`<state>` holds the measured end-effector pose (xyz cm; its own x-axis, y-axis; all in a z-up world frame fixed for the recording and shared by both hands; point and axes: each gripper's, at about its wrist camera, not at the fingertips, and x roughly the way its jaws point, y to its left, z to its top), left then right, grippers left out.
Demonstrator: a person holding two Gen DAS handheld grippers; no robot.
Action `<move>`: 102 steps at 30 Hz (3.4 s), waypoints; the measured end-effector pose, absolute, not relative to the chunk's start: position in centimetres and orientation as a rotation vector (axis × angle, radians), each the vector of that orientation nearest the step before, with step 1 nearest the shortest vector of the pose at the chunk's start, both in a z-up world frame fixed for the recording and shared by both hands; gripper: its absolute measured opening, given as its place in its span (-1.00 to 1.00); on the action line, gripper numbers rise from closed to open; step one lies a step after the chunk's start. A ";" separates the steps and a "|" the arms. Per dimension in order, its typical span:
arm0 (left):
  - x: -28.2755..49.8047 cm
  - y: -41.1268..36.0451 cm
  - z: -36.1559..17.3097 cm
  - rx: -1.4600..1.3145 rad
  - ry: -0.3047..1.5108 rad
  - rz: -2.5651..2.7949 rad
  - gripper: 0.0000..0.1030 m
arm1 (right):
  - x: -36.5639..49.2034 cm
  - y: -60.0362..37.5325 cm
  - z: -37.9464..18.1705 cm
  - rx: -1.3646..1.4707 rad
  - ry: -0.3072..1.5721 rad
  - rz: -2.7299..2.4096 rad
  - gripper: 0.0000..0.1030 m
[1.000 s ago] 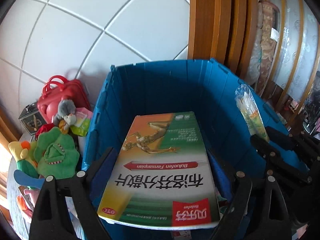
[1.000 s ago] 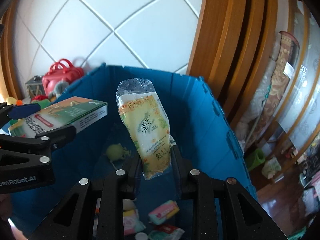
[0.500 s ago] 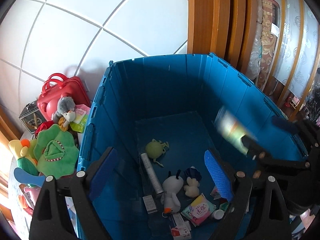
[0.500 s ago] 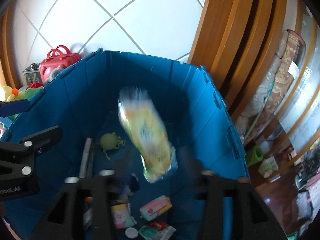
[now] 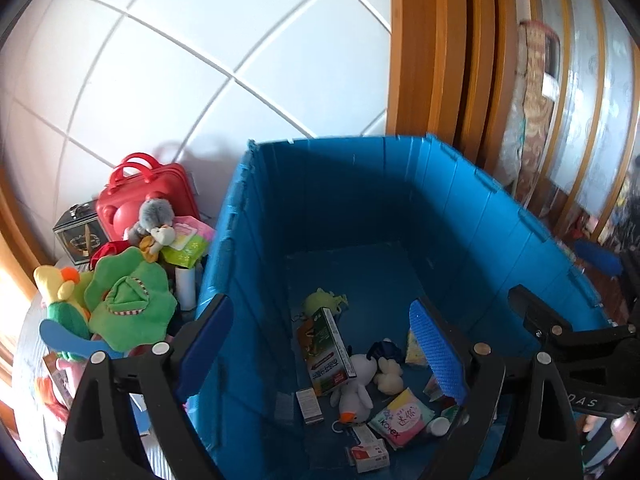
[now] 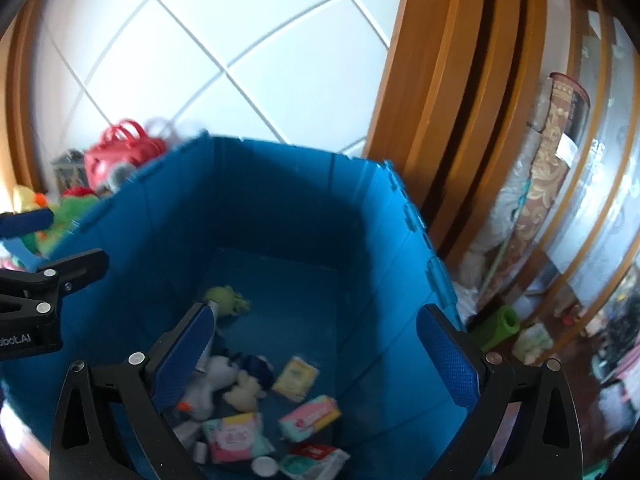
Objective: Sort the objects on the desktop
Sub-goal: 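Open both tools to drop the box and the packet into the crate, then withdraw both open tools from the crate back toward the pile, then grasp the white foil sachet with the left tool while the right tool grasps the pink tissue pack, then carry the foil sachet and the pink tissue pack over the blue crate with both tools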
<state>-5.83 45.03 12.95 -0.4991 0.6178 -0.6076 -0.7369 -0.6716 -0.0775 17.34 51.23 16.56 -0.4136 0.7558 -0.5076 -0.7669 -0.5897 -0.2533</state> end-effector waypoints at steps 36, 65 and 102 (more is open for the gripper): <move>-18.8 12.2 4.1 -0.944 0.109 2.625 0.76 | -6.6 30.1 12.3 -0.671 -0.059 2.548 1.00; -28.1 14.7 -19.4 -1.475 0.342 2.124 0.28 | -12.9 37.3 -13.7 -1.279 0.349 2.002 1.00; -25.6 14.1 -15.1 -1.337 0.249 2.140 -0.78 | -12.0 34.4 -11.9 -1.264 0.339 2.040 0.71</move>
<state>-25.64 14.08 -15.08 -0.3154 0.3865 -0.8667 -0.5748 -0.8045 -0.1496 -11.98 34.39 -11.91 -0.2759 0.4258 -0.8617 -0.6817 -0.7187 -0.1369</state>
